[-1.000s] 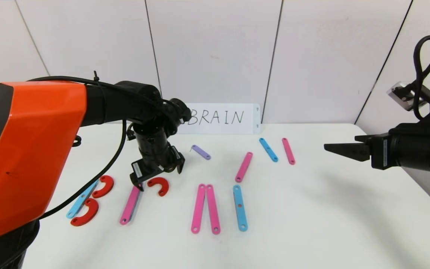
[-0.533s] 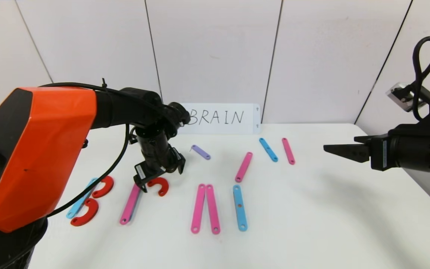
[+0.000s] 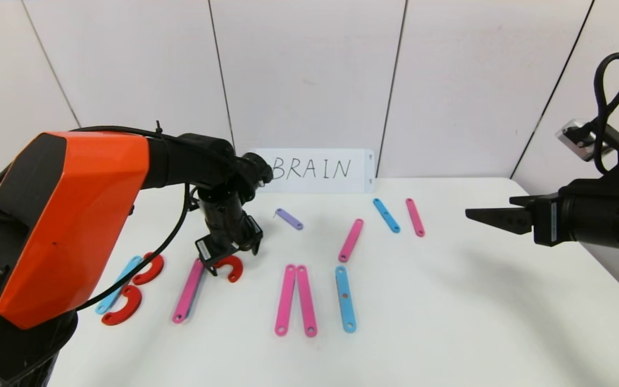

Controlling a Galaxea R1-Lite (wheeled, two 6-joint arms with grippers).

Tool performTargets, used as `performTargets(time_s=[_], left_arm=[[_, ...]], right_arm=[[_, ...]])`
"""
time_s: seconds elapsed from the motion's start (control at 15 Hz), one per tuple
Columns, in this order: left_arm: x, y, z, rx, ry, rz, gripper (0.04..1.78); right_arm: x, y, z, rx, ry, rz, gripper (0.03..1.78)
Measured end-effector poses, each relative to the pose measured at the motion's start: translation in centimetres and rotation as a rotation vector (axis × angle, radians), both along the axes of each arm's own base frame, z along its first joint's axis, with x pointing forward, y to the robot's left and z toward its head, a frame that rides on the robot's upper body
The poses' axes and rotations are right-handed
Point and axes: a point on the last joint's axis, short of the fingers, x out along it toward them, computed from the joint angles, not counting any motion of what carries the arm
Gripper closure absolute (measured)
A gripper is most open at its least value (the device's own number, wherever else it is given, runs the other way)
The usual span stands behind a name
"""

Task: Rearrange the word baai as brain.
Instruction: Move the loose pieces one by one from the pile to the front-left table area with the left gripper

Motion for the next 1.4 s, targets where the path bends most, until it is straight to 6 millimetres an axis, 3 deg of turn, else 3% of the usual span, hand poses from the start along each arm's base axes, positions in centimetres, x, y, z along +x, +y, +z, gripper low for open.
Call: performTargets(time_s=[0.27,0.47,0.93,1.4], left_arm=[[0.3,-0.1,-0.9,0.012,0.017,-0.004,1.21],[0.4,-0.2,-1.0,0.010,0.013,-0.003,1.52],[0.2,-0.1,-0.8,0.037,0.021,-0.077,1.53],[-1.1,1.1,1.6,0.059,0.055,-0.468,1.53]], right_arm=[[0.0,0.0,0.0,0.000,0.000,0.000,0.08],[0.0,0.0,-0.1,0.000,0.002,0.000,0.08],[-0.1,0.1,-0.1,-0.002,0.003,0.006,0.08],[-0.1,0.3,-0.3,-0.003,0.008,0.014,0.08]])
